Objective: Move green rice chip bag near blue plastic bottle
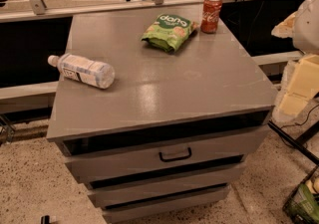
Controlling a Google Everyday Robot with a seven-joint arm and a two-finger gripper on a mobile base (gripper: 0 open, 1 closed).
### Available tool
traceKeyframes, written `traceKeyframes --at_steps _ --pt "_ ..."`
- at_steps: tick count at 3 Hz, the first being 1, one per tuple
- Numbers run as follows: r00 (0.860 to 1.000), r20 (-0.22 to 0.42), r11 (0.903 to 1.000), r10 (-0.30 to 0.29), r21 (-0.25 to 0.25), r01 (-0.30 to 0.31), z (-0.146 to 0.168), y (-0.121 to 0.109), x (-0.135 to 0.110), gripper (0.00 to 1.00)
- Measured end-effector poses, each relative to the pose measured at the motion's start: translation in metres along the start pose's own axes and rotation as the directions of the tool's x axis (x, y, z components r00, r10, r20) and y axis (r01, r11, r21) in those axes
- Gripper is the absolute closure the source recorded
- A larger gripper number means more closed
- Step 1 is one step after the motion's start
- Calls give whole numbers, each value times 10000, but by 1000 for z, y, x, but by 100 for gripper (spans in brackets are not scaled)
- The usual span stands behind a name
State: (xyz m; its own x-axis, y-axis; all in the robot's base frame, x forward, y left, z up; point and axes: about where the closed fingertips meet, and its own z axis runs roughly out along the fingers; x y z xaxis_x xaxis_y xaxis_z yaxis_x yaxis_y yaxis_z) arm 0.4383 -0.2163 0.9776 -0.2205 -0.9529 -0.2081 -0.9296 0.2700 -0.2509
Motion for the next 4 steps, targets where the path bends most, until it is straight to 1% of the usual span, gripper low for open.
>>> traceKeyframes --at_steps 1,2,3,4 --pt "10000 1 10000 0 2 0 0 0 0 0" --pt "9984 388 9992 -402 -21 403 5 -13 -9 0" --pt "9775 1075 9831 -1815 447 1776 19 -51 -28 0" --pt "9032 2343 9326 -3596 1226 3395 30 -92 -70 0"
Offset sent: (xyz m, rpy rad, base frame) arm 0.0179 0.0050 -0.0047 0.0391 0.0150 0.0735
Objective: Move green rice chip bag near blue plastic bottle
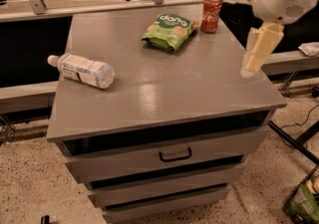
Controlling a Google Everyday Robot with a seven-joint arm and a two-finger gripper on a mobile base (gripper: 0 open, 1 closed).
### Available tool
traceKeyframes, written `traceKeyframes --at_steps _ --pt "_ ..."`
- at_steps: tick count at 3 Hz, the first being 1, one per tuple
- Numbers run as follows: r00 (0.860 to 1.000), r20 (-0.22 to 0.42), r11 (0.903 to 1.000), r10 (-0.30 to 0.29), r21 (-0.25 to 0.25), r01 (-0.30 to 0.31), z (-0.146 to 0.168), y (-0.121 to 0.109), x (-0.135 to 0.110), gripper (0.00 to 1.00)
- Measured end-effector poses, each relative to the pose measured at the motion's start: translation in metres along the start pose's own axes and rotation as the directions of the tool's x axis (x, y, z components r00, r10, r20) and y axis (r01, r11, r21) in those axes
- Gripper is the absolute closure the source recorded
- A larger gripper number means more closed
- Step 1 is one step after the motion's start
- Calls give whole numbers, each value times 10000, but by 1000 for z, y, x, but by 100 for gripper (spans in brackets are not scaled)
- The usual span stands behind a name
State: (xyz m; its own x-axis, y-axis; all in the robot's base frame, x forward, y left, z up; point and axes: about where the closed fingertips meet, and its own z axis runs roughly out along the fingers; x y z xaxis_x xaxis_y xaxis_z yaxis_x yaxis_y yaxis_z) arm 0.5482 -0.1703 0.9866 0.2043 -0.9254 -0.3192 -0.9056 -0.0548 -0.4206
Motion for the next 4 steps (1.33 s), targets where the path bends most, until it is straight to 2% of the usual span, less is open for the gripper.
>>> traceKeyframes --at_steps 1,2,3,4 --pt "9943 276 9932 -1025 585 1008 -12 -23 -3 0" --pt "9940 219 9926 -1073 601 1058 -13 -23 -3 0" --pt "9716 -881 9734 -2196 469 2242 -4 -44 10 0" --pt "9020 -1824 9169 -3913 67 3991 13 -81 23 0"
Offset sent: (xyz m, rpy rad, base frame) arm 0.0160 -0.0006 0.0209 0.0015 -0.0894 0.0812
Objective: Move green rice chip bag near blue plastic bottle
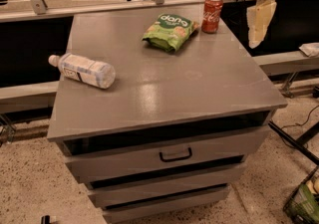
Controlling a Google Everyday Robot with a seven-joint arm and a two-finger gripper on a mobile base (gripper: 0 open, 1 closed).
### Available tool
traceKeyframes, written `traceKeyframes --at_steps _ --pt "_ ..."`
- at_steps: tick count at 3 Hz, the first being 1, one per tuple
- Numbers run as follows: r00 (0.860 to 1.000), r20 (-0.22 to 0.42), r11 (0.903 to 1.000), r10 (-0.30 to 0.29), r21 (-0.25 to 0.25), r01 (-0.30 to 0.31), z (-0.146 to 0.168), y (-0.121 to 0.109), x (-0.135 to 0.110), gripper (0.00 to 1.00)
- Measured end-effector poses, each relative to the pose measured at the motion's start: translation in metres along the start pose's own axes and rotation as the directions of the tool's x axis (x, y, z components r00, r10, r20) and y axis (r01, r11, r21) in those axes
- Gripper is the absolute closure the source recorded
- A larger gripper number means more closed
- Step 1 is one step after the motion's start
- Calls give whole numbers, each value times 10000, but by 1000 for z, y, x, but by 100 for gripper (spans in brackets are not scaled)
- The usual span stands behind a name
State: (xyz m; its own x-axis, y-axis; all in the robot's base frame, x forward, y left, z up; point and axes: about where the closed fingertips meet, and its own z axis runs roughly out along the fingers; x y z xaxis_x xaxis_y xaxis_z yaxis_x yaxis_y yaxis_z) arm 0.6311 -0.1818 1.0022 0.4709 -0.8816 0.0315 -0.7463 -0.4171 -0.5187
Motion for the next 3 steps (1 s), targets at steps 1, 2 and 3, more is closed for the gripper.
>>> traceKeyframes --at_steps 1,2,3 --pt "9837 -129 9837 -1795 -97 1794 26 -33 9 0" --pt "9440 254 9442 -3290 254 3284 52 -62 8 0" --pt "8923 593 8940 -4474 560 4445 92 -87 0 0"
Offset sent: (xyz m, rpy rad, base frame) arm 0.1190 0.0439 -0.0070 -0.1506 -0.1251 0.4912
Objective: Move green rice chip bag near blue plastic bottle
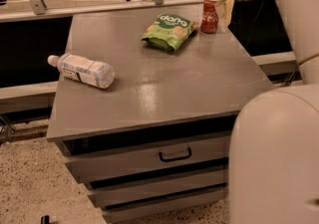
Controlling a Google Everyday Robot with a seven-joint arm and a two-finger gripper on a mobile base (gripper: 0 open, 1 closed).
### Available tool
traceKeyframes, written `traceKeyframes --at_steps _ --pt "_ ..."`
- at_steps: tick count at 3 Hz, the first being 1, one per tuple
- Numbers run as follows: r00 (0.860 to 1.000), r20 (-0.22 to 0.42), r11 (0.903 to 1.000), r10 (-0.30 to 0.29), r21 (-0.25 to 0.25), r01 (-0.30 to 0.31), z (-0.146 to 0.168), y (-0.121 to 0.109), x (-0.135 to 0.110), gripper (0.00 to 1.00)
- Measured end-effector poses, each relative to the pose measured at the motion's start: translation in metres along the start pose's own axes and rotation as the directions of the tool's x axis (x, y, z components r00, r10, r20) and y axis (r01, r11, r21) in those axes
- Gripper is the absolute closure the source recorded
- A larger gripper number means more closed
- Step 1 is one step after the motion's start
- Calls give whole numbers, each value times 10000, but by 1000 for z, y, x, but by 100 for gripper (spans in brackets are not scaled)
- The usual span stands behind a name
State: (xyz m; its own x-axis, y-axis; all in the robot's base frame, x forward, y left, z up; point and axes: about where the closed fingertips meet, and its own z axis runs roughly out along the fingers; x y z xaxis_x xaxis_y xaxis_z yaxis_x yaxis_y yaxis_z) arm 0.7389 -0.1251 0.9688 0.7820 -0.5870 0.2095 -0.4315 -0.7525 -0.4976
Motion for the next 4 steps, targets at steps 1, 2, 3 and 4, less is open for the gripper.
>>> traceKeyframes --at_steps 1,2,3,4 --pt "9995 130 9996 -287 -22 287 24 -8 4 0" --pt "9975 -163 9966 -688 -473 680 74 -28 8 0" --pt "9975 -162 9966 -688 -473 680 74 -28 8 0" --pt "9939 -162 9931 -1090 -460 1082 85 -30 9 0"
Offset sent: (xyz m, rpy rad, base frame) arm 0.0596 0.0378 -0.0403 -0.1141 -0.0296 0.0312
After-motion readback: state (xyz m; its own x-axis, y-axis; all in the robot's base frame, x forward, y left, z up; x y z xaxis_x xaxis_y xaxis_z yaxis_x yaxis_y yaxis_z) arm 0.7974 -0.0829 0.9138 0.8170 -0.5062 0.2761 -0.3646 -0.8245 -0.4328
